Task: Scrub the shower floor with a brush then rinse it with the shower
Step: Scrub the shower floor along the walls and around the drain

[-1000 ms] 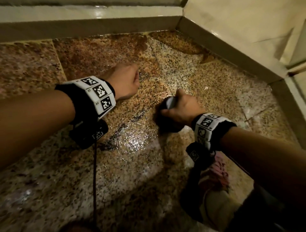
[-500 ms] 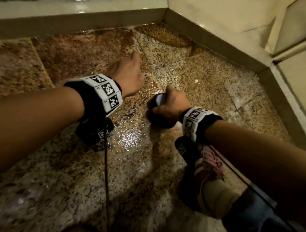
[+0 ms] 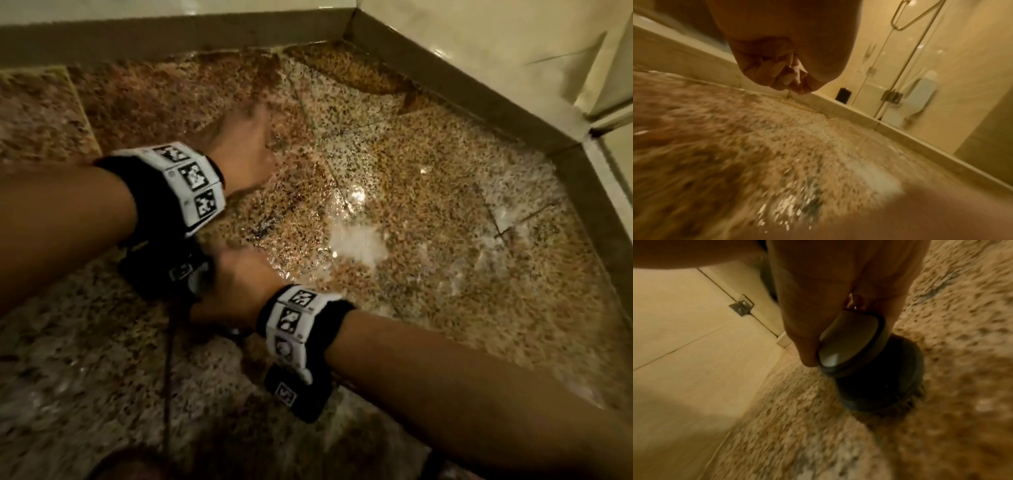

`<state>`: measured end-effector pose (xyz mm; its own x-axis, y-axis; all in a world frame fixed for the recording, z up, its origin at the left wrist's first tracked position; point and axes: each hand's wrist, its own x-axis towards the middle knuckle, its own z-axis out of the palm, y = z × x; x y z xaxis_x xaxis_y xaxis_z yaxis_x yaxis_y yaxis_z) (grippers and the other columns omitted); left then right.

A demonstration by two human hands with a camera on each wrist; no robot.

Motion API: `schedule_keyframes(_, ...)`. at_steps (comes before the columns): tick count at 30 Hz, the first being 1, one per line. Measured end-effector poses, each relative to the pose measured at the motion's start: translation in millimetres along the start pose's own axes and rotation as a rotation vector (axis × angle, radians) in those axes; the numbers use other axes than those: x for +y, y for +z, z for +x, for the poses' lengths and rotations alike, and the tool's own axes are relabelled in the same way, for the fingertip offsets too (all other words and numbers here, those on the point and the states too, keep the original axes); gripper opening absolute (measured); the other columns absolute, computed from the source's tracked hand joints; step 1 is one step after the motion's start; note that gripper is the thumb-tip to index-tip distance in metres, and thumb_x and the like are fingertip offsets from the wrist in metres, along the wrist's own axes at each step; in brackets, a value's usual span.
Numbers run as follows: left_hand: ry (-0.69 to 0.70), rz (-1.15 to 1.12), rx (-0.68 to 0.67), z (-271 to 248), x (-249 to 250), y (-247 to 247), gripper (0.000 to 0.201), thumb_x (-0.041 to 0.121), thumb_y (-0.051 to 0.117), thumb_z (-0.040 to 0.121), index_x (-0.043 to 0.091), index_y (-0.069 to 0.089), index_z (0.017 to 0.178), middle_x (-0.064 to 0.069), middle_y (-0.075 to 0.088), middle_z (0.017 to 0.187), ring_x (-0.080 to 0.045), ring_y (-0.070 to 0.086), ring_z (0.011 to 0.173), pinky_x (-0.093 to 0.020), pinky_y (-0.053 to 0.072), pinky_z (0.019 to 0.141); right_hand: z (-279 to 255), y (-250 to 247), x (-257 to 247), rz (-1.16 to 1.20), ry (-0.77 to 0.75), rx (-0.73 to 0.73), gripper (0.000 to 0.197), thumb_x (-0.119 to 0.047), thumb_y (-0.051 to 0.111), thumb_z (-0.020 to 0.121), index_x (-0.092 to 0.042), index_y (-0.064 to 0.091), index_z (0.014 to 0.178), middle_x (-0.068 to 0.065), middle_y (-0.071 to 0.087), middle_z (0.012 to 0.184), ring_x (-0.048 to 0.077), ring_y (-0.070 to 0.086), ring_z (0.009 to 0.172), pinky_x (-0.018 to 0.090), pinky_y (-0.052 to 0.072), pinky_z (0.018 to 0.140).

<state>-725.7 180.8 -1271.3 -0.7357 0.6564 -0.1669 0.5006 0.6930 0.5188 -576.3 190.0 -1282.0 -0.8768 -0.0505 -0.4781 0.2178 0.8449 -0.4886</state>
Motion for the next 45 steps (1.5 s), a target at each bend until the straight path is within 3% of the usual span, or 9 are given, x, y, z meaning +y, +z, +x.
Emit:
schedule_keyframes(8, -0.066, 0.135, -0.005, -14.4, -2.9, 2.8, 0.029, 0.024, 0.055, 0.087, 0.012, 0.041, 0.108, -0.010, 0.057, 0.074, -0.029, 0.057, 0.064, -0.041, 0.050, 0.058, -69.5, -109.6, 183.0, 0.018, 0.620, 0.246, 0.066, -0.040, 0.081, 0.072, -0.012, 0.043, 0.119, 0.001, 0.058, 0.096, 0.020, 0.050, 0.083, 0.021, 0.038, 0.056)
schedule_keyframes(13, -0.029, 0.177, -0.016, -10.7, 24.9, 13.5, 0.027, 0.026, 0.056, 0.087, 0.015, 0.039, 0.105, -0.014, 0.059, 0.082, -0.032, 0.058, 0.070, -0.041, 0.050, 0.062, -36.6, -68.2, 105.8, 0.227, 0.297, 0.217, 0.063, -0.037, 0.083, 0.065, -0.017, 0.044, 0.111, 0.000, 0.058, 0.099, 0.022, 0.059, 0.090, 0.029, 0.055, 0.068)
schedule_keyframes(17, 0.016, 0.236, -0.002, -4.9, 31.1, 13.8, 0.027, 0.025, 0.053, 0.087, 0.011, 0.042, 0.107, -0.015, 0.058, 0.080, -0.034, 0.057, 0.072, -0.043, 0.051, 0.066, -18.9, -25.1, 49.8, 0.143, 0.124, 0.105, 0.068, -0.040, 0.082, 0.069, -0.010, 0.045, 0.118, 0.013, 0.056, 0.114, 0.032, 0.057, 0.102, 0.031, 0.042, 0.071)
schedule_keyframes(22, 0.018, 0.153, 0.015, -2.0, 32.6, 8.2, 0.022, 0.021, 0.057, 0.087, 0.012, 0.044, 0.102, -0.013, 0.059, 0.080, -0.031, 0.057, 0.072, -0.041, 0.049, 0.065, -62.7, -79.6, 159.3, 0.332, 0.478, 0.280, 0.058, -0.029, 0.086, 0.068, -0.017, 0.045, 0.107, -0.002, 0.058, 0.096, 0.014, 0.057, 0.074, 0.013, 0.041, 0.042)
schedule_keyframes(25, 0.012, 0.188, -0.001, -0.9, 46.6, 8.7, 0.022, 0.023, 0.056, 0.087, 0.012, 0.044, 0.103, -0.012, 0.060, 0.082, -0.032, 0.058, 0.075, -0.043, 0.052, 0.070, -82.9, -110.5, 198.3, 0.160, 0.631, 0.374, 0.063, -0.035, 0.083, 0.070, -0.014, 0.042, 0.111, 0.000, 0.054, 0.095, 0.022, 0.056, 0.087, 0.018, 0.036, 0.052)
schedule_keyframes(29, 0.013, 0.174, 0.069, 13.2, 64.9, 7.2, 0.021, 0.022, 0.052, 0.089, 0.010, 0.044, 0.105, -0.014, 0.059, 0.083, -0.032, 0.057, 0.076, -0.045, 0.051, 0.072, -33.6, -103.0, 140.7, 0.384, 0.449, 0.386, 0.052, -0.027, 0.082, 0.071, -0.019, 0.042, 0.103, -0.006, 0.052, 0.089, 0.013, 0.055, 0.075, 0.013, 0.041, 0.047)
schedule_keyframes(36, -0.065, 0.175, 0.181, 22.9, 41.8, 7.7, 0.022, 0.022, 0.050, 0.089, 0.010, 0.042, 0.105, -0.019, 0.061, 0.084, -0.038, 0.059, 0.078, -0.041, 0.047, 0.069, 61.5, -74.9, 73.3, 0.549, 0.267, 0.390, 0.025, -0.033, 0.067, 0.082, -0.015, 0.062, 0.098, 0.007, 0.064, 0.104, 0.023, 0.062, 0.093, 0.026, 0.050, 0.078)
schedule_keyframes(41, -0.067, 0.153, 0.118, 19.0, 38.6, 18.5, 0.024, 0.019, 0.053, 0.087, 0.005, 0.043, 0.105, -0.018, 0.060, 0.082, -0.035, 0.059, 0.074, -0.045, 0.051, 0.069, -20.9, -119.0, 190.8, 0.544, 0.760, 0.570, 0.049, -0.024, 0.079, 0.073, -0.015, 0.046, 0.108, 0.004, 0.060, 0.099, 0.016, 0.054, 0.072, 0.018, 0.049, 0.052)
schedule_keyframes(45, -0.021, 0.155, 0.092, 21.8, 59.5, 12.0, 0.024, 0.022, 0.050, 0.090, 0.007, 0.041, 0.106, -0.013, 0.056, 0.079, -0.030, 0.055, 0.069, -0.042, 0.051, 0.066, -54.0, -124.0, 216.5, 0.376, 0.889, 0.621, 0.055, -0.036, 0.079, 0.068, -0.012, 0.046, 0.105, 0.009, 0.061, 0.106, 0.029, 0.061, 0.095, 0.036, 0.055, 0.080)
